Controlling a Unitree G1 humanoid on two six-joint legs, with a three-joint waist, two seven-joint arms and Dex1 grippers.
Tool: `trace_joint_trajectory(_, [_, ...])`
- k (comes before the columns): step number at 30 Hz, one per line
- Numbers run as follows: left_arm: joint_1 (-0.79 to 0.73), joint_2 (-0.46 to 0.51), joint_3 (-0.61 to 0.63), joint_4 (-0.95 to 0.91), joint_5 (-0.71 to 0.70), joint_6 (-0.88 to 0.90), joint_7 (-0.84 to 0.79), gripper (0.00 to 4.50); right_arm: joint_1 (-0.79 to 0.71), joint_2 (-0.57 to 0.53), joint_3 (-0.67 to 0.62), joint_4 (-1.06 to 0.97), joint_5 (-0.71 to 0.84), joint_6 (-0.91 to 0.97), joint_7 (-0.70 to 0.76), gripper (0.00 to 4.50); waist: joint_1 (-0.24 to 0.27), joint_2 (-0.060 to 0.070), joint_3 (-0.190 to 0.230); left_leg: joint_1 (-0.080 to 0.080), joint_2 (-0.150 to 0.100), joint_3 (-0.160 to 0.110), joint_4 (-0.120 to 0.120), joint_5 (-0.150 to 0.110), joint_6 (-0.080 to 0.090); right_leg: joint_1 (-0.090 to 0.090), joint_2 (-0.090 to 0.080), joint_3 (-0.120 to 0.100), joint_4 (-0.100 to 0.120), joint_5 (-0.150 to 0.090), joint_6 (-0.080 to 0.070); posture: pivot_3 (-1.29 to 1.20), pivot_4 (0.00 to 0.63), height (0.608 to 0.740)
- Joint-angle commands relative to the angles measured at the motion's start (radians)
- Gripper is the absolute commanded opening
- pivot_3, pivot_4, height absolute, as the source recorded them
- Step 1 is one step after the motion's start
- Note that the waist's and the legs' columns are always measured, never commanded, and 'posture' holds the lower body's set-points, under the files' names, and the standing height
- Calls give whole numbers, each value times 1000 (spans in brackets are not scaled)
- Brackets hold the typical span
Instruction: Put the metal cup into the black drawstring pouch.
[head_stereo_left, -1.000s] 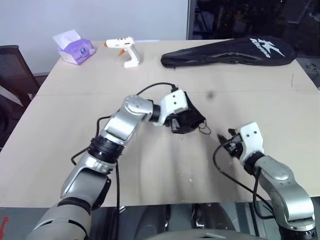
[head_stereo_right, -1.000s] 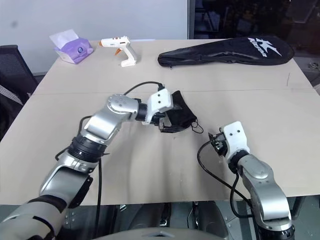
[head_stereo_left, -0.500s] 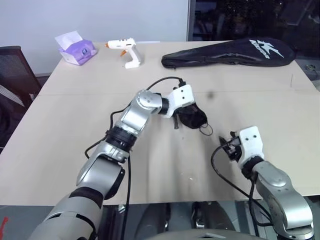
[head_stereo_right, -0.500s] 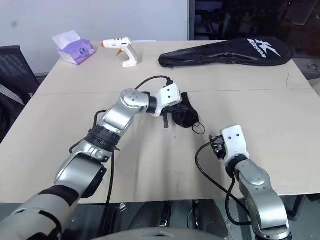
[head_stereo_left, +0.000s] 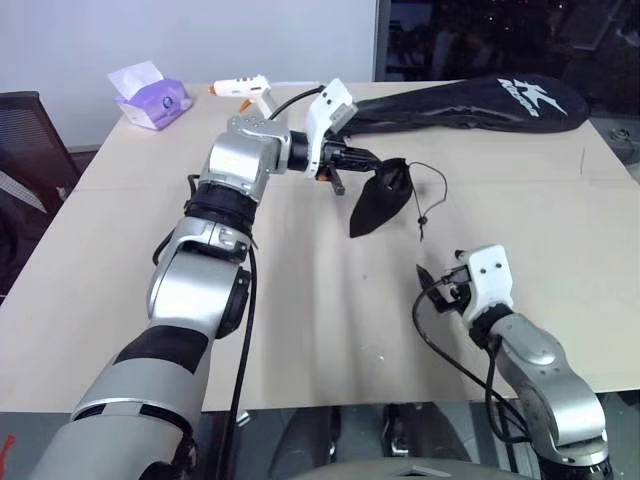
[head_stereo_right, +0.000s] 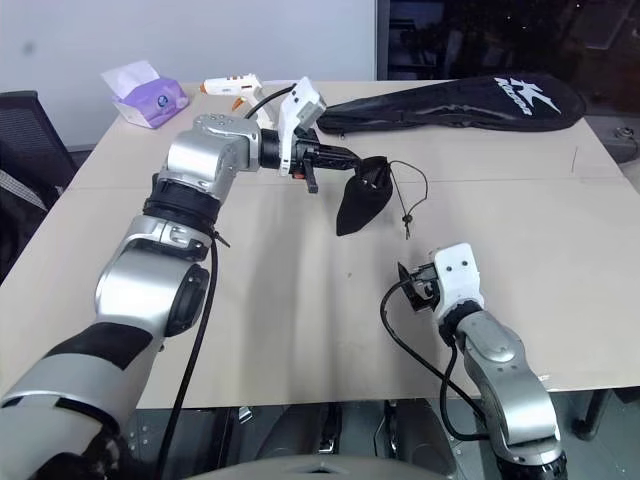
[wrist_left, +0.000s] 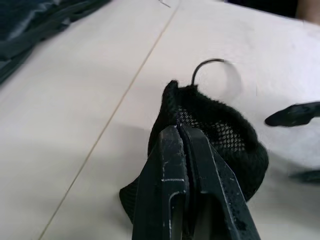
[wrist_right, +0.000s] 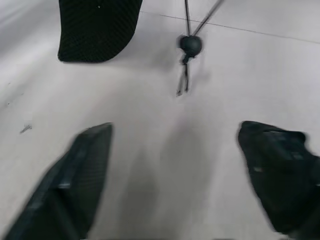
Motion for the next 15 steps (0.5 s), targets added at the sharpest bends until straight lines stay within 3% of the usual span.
trace_joint_trajectory(1, [-48, 1, 41, -4, -22, 24, -4, 0, -94, 49, -42, 104, 20, -106, -18, 4483, 0, 0, 0, 0, 0, 0, 0, 0, 0, -1, 0, 0, 0, 0, 0, 0, 150, 740])
trace_joint_trajectory(8, [-40, 14, 44, -43, -16, 52, -4, 0, -347, 107, -67, 522, 2, -294, -35, 4483, -9, 0, 0, -1, 0, 0, 0, 0, 0, -2, 0, 1, 1, 0, 0, 0, 150, 740])
trace_joint_trajectory(15, [-10, 34, 46, -123, -25, 101, -5, 0, -460, 93, -60, 771, -45, -448, -33, 4483, -21, 0, 0, -2, 0, 1, -1, 0, 0, -3, -1, 1, 0, 0, 0, 0, 150, 740])
